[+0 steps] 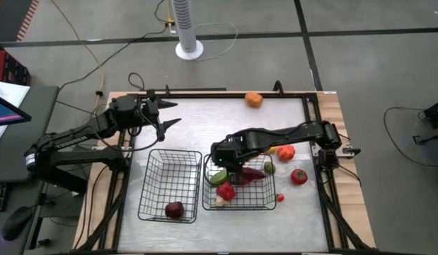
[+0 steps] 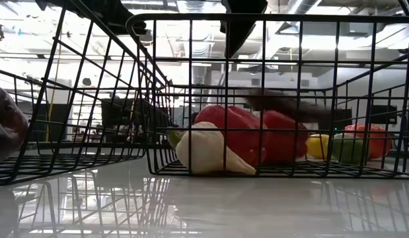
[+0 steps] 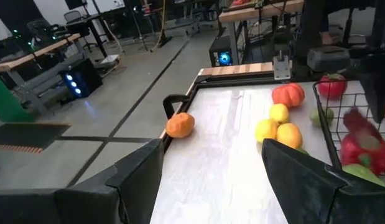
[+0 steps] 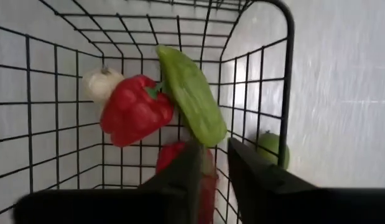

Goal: Sort produce into baskets
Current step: Put the chili pepper into the right wire basket, then put the pumpkin into the right wire basket

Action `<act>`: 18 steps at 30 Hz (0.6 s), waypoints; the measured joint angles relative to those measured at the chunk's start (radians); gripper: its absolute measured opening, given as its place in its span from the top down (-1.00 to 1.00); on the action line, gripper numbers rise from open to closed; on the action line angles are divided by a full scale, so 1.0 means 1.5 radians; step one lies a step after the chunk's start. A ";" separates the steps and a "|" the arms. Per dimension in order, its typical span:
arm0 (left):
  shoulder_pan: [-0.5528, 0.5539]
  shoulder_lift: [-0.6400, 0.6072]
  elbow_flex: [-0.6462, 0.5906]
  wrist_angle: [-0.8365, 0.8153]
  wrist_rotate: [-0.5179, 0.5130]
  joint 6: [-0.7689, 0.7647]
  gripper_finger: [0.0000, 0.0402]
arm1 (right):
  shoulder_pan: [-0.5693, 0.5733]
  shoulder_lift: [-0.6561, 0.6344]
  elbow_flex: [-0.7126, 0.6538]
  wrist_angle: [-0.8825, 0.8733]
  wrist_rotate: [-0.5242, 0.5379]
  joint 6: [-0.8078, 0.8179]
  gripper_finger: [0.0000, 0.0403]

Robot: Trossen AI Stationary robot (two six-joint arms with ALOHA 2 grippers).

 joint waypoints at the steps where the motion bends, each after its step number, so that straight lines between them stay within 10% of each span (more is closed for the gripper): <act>1: 0.000 0.000 0.000 -0.001 0.000 0.000 -0.30 | 0.000 0.000 0.000 -0.001 0.001 0.000 0.28; 9: 0.000 0.000 0.000 -0.007 0.000 -0.009 -0.30 | -0.037 -0.008 0.002 -0.046 0.089 0.006 -0.22; 18: 0.000 0.000 0.000 -0.020 0.000 -0.014 -0.30 | -0.134 -0.007 -0.070 -0.048 0.123 -0.011 -0.30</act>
